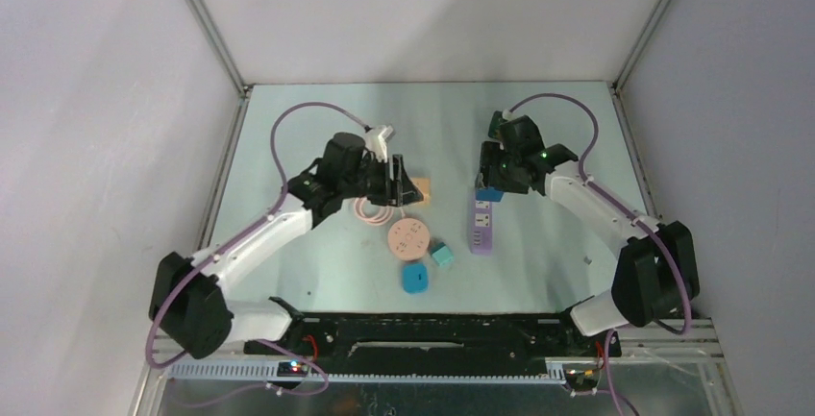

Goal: Insert the plug
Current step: Insert the plug into the socket.

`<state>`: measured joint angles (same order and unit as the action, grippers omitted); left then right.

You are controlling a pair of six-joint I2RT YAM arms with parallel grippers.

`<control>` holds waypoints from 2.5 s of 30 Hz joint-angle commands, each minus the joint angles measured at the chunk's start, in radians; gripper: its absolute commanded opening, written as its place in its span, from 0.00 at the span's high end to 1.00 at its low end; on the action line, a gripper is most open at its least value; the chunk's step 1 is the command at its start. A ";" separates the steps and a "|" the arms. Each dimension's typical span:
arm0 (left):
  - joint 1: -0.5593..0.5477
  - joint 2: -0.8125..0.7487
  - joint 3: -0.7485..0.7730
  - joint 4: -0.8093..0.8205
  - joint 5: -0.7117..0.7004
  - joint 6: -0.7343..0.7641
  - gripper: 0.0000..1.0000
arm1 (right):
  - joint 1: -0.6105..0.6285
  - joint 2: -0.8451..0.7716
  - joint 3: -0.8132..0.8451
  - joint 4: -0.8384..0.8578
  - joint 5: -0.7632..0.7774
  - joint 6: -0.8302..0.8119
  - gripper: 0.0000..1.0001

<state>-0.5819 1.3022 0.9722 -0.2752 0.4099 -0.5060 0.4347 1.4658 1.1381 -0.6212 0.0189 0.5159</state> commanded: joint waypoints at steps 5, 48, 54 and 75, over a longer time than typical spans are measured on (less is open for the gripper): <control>0.007 -0.140 -0.052 -0.008 -0.136 0.048 0.40 | 0.004 0.050 0.032 0.081 0.043 0.013 1.00; 0.008 -0.116 -0.074 -0.002 -0.118 0.050 0.39 | 0.021 0.032 -0.078 0.135 0.045 0.056 1.00; 0.008 -0.113 -0.076 0.003 -0.115 0.048 0.39 | 0.022 -0.012 -0.078 0.105 0.049 0.073 1.00; 0.007 -0.124 -0.089 0.006 -0.117 0.045 0.39 | 0.001 0.059 -0.129 0.163 0.052 0.077 1.00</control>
<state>-0.5800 1.1915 0.8974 -0.3008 0.2916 -0.4774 0.4431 1.5166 1.0351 -0.5007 0.0555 0.5804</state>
